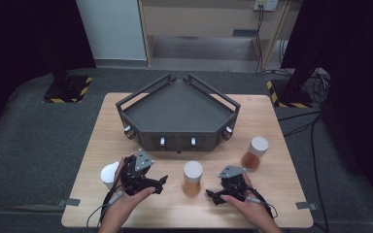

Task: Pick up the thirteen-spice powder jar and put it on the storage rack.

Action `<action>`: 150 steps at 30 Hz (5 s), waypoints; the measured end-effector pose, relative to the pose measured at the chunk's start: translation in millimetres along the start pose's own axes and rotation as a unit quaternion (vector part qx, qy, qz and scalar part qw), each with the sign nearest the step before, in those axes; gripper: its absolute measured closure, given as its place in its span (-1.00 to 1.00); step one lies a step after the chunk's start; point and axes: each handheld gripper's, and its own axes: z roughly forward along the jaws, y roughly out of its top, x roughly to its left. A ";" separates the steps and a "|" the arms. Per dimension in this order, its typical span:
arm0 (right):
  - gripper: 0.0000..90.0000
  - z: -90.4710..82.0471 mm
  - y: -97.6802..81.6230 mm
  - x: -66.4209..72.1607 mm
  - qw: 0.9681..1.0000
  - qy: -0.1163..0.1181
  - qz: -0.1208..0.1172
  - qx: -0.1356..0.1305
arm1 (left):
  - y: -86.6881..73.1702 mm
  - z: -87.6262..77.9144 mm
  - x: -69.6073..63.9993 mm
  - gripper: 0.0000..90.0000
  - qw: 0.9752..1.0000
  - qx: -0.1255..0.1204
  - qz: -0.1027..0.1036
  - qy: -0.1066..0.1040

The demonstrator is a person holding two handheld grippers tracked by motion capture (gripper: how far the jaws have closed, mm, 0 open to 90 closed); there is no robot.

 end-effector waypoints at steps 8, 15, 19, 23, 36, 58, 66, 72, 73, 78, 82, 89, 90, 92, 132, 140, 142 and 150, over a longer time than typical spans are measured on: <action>-0.99 0.0 0.0 0.1 1.000 0.000 0.000 0.000 | -0.5 -5.6 2.9 -0.96 1.000 -0.008 -0.004 0.002; -0.99 0.0 0.0 0.1 1.000 0.000 0.000 0.000 | 0.8 -10.2 4.6 -0.96 1.000 -0.013 -0.004 0.005; -0.99 0.0 0.0 0.1 1.000 0.000 0.000 0.000 | 0.6 -12.5 5.4 -0.96 1.000 -0.014 -0.004 0.006; -0.99 0.0 0.0 0.1 1.000 0.000 0.000 0.000 | 0.2 -16.3 6.7 -0.96 1.000 -0.018 -0.006 0.009; -0.99 0.0 0.0 0.1 1.000 0.000 0.000 0.000 | -3.6 -28.6 13.6 -0.96 0.999 -0.028 -0.014 0.021; -0.99 0.0 0.0 0.1 1.000 0.000 0.000 0.000 | -18.2 -46.5 24.6 -0.97 0.998 -0.033 -0.025 0.045; -0.99 0.0 0.0 0.1 1.000 0.000 0.000 0.000 | -26.1 -52.8 30.2 -0.97 0.997 -0.041 -0.035 0.051; -0.99 0.0 0.0 0.1 1.000 0.000 0.000 0.000 | -32.2 -57.8 34.8 -0.97 0.997 -0.045 -0.039 0.054; -0.99 0.0 0.0 0.1 1.000 0.000 0.000 0.000 | -33.8 -58.5 35.3 -0.97 0.997 -0.047 -0.042 0.055; -0.99 0.0 0.0 0.1 1.000 0.000 0.000 0.000 | -38.9 -62.1 38.1 -0.97 0.996 -0.047 -0.047 0.062; -0.99 0.0 0.0 0.1 1.000 0.000 0.000 0.000 | -43.3 -63.9 39.6 -0.97 0.995 -0.047 -0.050 0.067; -0.99 0.0 0.0 0.2 1.000 0.000 0.000 0.000 | -50.6 -64.1 40.2 -0.97 0.995 -0.044 -0.056 0.071; -0.99 0.0 0.0 0.2 1.000 0.000 0.000 0.000 | -51.8 -63.9 40.3 -0.97 0.995 -0.045 -0.057 0.071; -0.99 0.0 0.0 0.1 1.000 0.000 0.000 0.000 | -54.1 -63.3 40.8 -0.97 0.995 -0.043 -0.058 0.071; -0.99 0.0 0.0 0.1 1.000 0.000 0.001 0.001 | -94.5 -42.2 36.0 -0.97 0.993 -0.013 -0.083 0.083; -0.99 0.0 0.0 0.1 1.000 0.000 0.001 0.001 | -100.6 -38.7 34.3 -0.97 0.993 -0.012 -0.086 0.084; -0.99 0.0 0.0 0.1 1.000 0.000 0.001 0.000 | -101.4 -37.8 33.8 -0.97 0.993 -0.012 -0.086 0.083; -0.99 0.0 0.0 0.1 1.000 0.000 0.001 0.000 | -107.6 -34.6 31.0 -0.92 0.992 -0.019 -0.091 0.089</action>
